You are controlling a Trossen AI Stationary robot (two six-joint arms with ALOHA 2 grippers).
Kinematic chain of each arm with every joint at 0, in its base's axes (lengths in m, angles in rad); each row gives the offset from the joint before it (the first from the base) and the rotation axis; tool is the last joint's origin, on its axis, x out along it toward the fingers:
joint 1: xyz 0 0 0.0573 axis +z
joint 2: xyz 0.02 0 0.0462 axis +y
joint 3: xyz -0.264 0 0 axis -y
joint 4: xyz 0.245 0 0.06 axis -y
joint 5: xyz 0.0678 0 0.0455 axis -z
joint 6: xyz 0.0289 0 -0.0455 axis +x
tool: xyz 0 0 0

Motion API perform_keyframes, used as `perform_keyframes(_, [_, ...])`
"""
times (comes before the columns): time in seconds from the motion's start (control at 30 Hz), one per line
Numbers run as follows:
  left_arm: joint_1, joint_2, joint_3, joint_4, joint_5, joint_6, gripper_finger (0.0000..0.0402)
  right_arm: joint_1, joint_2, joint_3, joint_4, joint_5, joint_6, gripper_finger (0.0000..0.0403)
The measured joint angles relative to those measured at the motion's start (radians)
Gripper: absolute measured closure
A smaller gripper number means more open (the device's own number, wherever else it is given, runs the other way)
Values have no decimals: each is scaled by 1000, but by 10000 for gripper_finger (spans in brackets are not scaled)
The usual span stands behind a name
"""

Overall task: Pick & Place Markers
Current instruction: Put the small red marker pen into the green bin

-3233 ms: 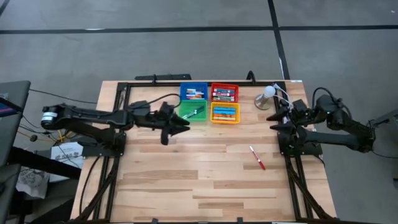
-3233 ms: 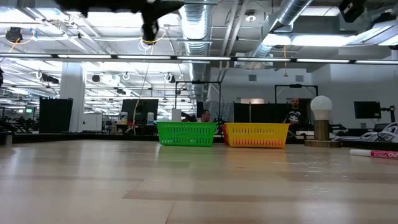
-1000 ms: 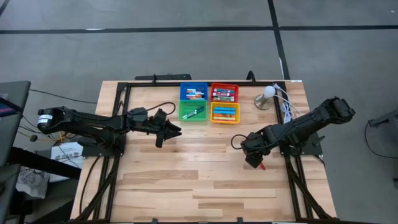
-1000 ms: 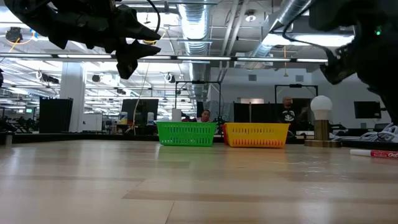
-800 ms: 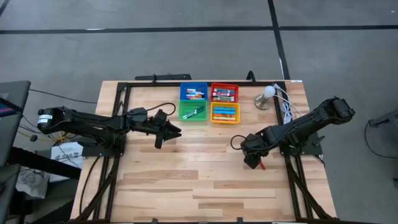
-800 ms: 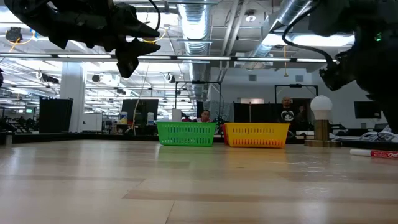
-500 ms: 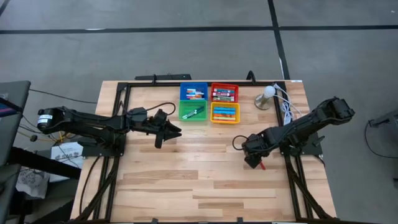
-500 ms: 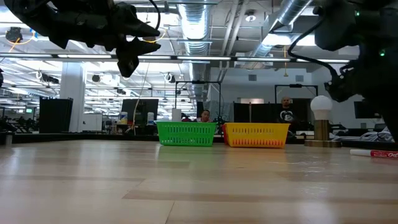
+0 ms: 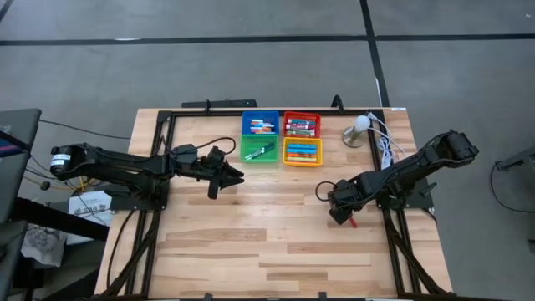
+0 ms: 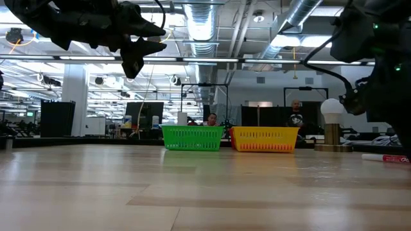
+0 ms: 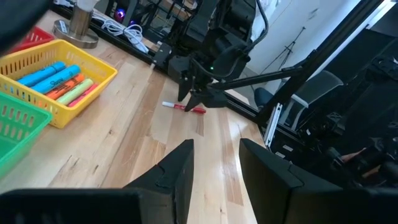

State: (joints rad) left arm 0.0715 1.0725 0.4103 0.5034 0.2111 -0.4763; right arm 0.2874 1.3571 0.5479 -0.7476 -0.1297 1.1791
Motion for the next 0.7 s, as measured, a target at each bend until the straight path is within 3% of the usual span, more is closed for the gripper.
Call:
perform_keyframes(0.43, [0, 0, 0, 8, 0, 0, 274, 0, 1, -3, 2, 27, 1, 350])
perform_keyframes(0.7, [0, 0, 0, 15, 0, 0, 274, 0, -8, -5, 17, 29, 0, 383])
